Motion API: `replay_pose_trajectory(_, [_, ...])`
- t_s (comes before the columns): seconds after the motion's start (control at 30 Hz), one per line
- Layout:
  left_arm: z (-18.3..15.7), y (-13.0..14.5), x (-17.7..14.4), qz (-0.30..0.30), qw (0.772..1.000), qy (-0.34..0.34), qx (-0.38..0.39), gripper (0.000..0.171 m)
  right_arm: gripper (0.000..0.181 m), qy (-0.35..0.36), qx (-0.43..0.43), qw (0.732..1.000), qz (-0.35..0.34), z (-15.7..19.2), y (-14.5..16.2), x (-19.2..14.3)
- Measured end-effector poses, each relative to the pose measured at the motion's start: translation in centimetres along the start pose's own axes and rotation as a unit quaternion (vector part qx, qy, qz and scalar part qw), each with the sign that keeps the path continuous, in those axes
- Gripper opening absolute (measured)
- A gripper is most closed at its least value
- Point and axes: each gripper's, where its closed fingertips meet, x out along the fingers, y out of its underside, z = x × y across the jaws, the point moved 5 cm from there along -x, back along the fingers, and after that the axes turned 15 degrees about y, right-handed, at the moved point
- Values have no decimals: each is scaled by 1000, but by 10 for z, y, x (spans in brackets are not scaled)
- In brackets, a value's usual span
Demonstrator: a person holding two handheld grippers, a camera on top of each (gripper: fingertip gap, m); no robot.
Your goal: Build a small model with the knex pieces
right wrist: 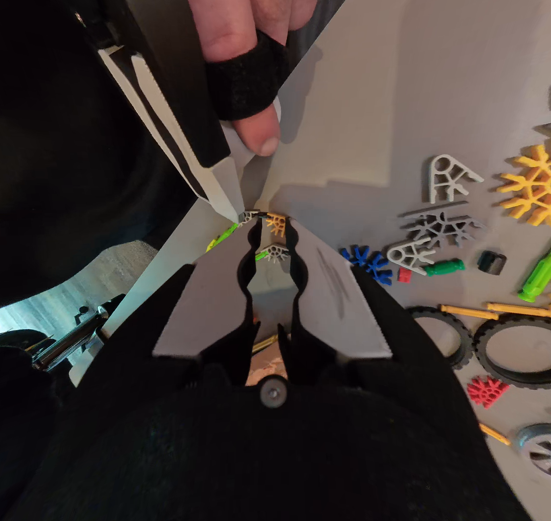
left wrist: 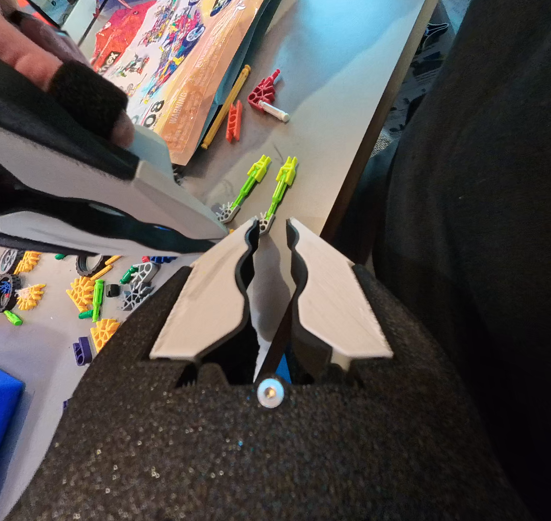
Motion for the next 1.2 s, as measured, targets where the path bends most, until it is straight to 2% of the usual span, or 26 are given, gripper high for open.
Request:
replay_pose_trajectory(0.17, [1,0,1,1,1000,-2,0,14,11,8,5,1000,-13,0,4,4])
replay_pose_trajectory(0.47, [3,3,-1,13,1000,-5,0,10,27,37,-17,999,-32,-1,9,3])
replay_pose_trajectory(0.73, [1,4,-4,23,1000,-6,10,11,22,88,-47,994,-46,1,10,4])
replay_pose_trajectory(0.97, [-5,-6,-7,3,1000,-13,9,12,21,128,-72,987,-59,6,12,5])
replay_pose_trajectory(1.2, [-8,-3,2,13,1000,-10,3,11,9,153,-87,981,-77,8,12,7])
